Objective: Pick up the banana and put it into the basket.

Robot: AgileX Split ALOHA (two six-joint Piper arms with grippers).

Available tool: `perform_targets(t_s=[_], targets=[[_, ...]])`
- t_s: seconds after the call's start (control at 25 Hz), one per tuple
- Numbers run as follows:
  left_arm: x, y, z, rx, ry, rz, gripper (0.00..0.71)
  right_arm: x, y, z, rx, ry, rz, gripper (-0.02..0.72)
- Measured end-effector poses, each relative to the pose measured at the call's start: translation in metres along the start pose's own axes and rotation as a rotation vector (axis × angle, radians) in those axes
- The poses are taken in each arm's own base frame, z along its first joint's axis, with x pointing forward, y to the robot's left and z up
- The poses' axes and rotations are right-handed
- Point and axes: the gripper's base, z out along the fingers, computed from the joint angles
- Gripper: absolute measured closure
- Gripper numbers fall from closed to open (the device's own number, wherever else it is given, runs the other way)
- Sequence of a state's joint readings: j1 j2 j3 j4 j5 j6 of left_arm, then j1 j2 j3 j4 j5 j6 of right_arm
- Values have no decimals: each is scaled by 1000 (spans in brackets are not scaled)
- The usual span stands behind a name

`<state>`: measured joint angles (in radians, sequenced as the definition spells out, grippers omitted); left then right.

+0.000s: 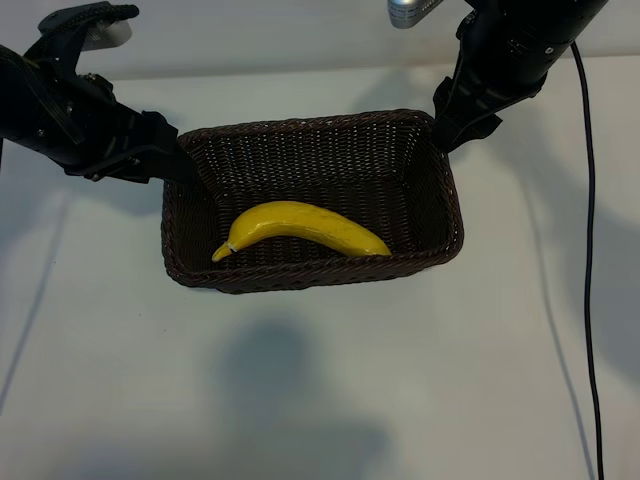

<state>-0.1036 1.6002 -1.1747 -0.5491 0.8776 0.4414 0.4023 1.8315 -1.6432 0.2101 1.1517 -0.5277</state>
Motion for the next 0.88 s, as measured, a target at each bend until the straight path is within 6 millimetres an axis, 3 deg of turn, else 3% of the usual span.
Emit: perform_targets(t_s=[0.88], targets=[[0, 0, 0, 0, 1, 1, 115, -1, -3, 0, 30, -12, 9, 116]])
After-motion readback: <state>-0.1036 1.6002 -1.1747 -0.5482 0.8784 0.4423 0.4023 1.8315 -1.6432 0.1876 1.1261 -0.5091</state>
